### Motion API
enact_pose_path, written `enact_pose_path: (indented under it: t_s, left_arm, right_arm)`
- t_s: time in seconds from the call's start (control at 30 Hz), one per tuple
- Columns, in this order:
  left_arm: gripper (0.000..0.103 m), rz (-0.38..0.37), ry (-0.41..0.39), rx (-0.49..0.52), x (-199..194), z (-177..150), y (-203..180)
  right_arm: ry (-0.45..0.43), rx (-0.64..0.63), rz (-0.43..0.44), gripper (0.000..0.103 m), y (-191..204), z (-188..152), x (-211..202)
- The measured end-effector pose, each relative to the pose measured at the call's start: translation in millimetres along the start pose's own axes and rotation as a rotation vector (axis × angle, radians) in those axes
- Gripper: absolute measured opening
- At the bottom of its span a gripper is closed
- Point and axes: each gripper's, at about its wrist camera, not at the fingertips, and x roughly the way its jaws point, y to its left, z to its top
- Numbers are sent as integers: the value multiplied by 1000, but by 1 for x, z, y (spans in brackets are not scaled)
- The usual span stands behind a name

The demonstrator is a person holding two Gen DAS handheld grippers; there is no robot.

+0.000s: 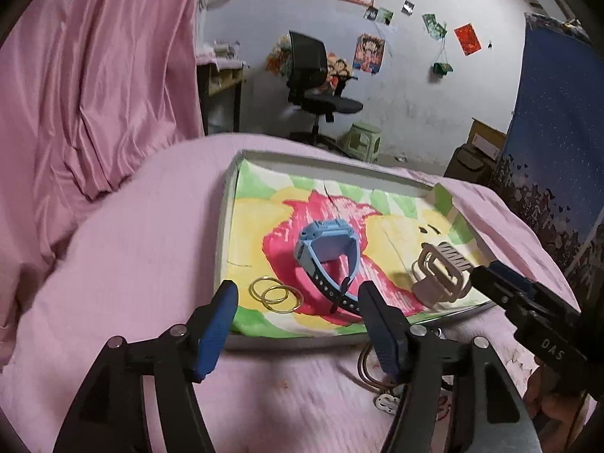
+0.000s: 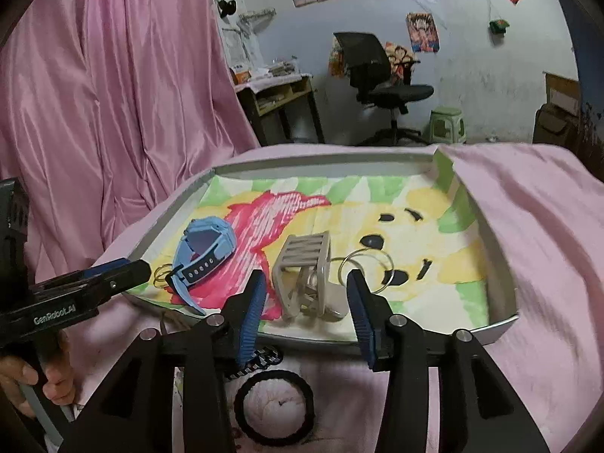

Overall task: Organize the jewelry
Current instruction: 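Withdraw both grippers from the tray and open them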

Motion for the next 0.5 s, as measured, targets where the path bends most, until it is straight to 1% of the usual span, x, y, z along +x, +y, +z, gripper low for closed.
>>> enact_pose_path:
  t_s: [0.03,0.1,0.23,0.3,0.33,0.37,0.4,0.43,0.5]
  left_arm:
    - [68,2,-13,3,-5,0,-1]
    - [75,6,-40,7,-14,-1,-1]
    - [81,12,-95,21,-33,-2,-5]
    - [89,14,-123,20,-43,-4,-6]
    - [91,15,-140,18,-48,-6,-6]
    - [94,17,-151,17,-51,-7,-7]
    - [95,17,-165,16,-55,-8,-7]
    - [96,15,-176,16,-58,-9,-7]
    - [98,5,-199,14,-66,-11,-8]
  right_arm:
    - [-16,-6,-5,47,0,0,-5]
    - [-54,-21,-12,51,2,0,-16]
    - [-135,-53,-22,65,8,2,-41]
    - [-173,-65,-28,66,10,3,-52]
    - [-188,-68,-30,67,11,3,-58]
    - [-199,-69,-29,73,11,4,-62]
    - [-217,-69,-27,78,12,4,-68]
    - [-235,-68,-23,85,12,4,-74]
    - [-265,-70,-21,87,12,3,-84]
